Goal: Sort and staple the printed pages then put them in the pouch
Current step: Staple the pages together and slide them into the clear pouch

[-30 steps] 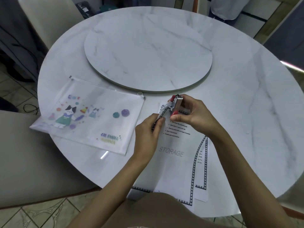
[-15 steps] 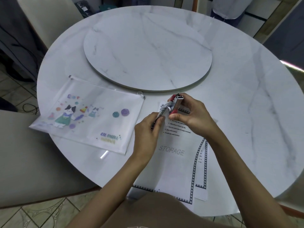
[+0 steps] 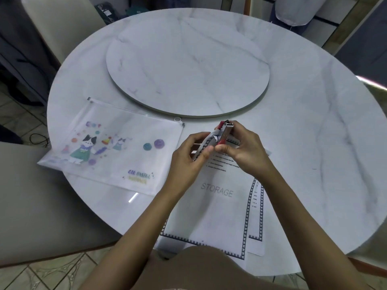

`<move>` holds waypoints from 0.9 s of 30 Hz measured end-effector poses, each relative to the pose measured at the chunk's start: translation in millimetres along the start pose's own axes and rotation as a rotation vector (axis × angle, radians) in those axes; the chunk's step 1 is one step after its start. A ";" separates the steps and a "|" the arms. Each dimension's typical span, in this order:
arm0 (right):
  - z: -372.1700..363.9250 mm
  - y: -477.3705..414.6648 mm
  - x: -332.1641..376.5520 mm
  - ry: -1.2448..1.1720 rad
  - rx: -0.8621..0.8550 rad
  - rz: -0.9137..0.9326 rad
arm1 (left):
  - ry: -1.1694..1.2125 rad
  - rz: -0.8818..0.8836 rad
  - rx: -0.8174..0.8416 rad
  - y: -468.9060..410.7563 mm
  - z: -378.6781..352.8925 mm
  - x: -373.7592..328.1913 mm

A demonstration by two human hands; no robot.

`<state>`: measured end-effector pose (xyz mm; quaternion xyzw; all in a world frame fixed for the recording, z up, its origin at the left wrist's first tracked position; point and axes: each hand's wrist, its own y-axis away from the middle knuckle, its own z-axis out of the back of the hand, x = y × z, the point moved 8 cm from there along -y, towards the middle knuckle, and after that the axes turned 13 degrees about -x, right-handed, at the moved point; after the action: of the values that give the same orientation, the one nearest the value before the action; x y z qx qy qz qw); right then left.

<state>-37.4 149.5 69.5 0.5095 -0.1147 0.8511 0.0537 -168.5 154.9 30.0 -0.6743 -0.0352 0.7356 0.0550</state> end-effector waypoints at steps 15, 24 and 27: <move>1.9 4.1 -21.3 -0.004 -0.140 -0.059 | -0.045 -0.031 -0.003 -4.3 -19.0 7.4; 19.0 -3.5 -38.5 -0.045 -0.062 -0.122 | -0.187 0.122 0.191 1.2 -25.0 48.5; 30.9 -7.4 -38.0 -0.071 -0.137 -0.091 | -0.310 0.144 0.200 14.3 -20.5 68.3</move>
<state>8.7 149.9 51.2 0.5391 -0.1510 0.8194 0.1230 -154.4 149.0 -41.1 -0.5448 0.0781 0.8326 0.0629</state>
